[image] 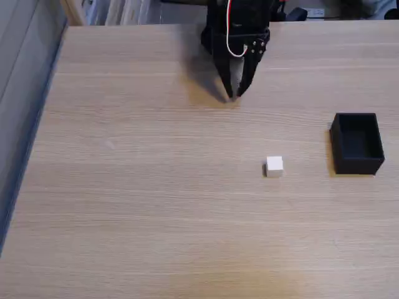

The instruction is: Pick a white block and place it in the black box.

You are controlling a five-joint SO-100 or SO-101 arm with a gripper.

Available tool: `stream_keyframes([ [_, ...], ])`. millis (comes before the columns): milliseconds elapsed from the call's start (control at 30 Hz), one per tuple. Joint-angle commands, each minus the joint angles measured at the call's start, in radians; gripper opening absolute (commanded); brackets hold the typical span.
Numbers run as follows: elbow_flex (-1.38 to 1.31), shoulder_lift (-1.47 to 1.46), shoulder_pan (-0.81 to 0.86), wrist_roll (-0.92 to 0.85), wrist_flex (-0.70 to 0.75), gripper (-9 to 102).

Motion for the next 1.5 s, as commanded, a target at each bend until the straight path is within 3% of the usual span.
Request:
stream_keyframes([
  [0,-0.106,-0.091,-0.017,0.066,-0.037,15],
  [100,-0.164,-0.170,-0.031,0.120,-0.071,23],
  [433,-0.276,-0.380,-0.091,0.143,-0.109,29],
  [800,-0.367,-0.609,-0.146,0.173,-0.282,30],
  [1467,-0.615,-1.072,-0.178,0.252,-0.454,30],
])
